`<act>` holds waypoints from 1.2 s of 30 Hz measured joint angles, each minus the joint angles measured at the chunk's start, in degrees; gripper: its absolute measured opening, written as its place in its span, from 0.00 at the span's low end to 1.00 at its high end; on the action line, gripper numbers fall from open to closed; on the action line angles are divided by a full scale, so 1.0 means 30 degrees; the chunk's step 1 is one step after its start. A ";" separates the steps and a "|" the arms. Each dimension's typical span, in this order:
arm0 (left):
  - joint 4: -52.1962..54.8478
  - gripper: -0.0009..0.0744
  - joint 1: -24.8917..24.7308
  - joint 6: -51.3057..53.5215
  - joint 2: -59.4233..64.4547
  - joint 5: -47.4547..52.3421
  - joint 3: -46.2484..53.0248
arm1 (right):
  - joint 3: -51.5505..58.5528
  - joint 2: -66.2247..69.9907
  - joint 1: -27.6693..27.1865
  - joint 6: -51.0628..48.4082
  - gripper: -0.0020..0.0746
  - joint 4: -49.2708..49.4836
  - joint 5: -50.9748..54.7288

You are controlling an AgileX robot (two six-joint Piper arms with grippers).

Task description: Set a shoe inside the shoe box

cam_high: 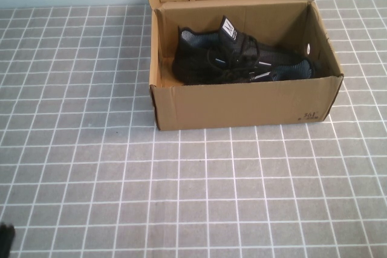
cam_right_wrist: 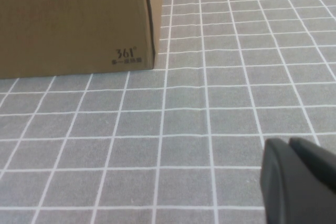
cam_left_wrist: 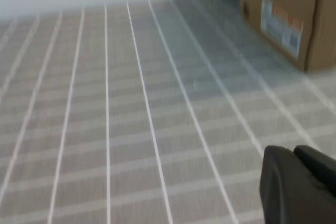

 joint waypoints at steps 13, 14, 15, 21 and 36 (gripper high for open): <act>0.0162 0.01 0.0000 0.0039 0.0000 0.2838 0.0029 | 0.0000 0.0000 0.0000 0.0000 0.01 0.0000 0.0000; 0.0162 0.01 0.0000 0.0039 0.0000 0.2872 0.0029 | 0.0000 0.0000 0.0000 0.0000 0.01 0.0000 0.0000; 0.0162 0.01 0.0000 0.0039 0.0000 0.2871 0.0029 | 0.0000 0.0000 0.0000 0.0000 0.01 0.0000 0.0000; 0.0162 0.01 0.0000 0.0067 0.0000 0.2871 0.0029 | 0.0000 0.0000 0.0000 0.0000 0.01 0.0000 0.0000; 0.0162 0.01 0.0000 0.0067 0.0000 0.2871 0.0029 | 0.0000 0.0000 0.0000 0.0000 0.01 0.0000 0.0000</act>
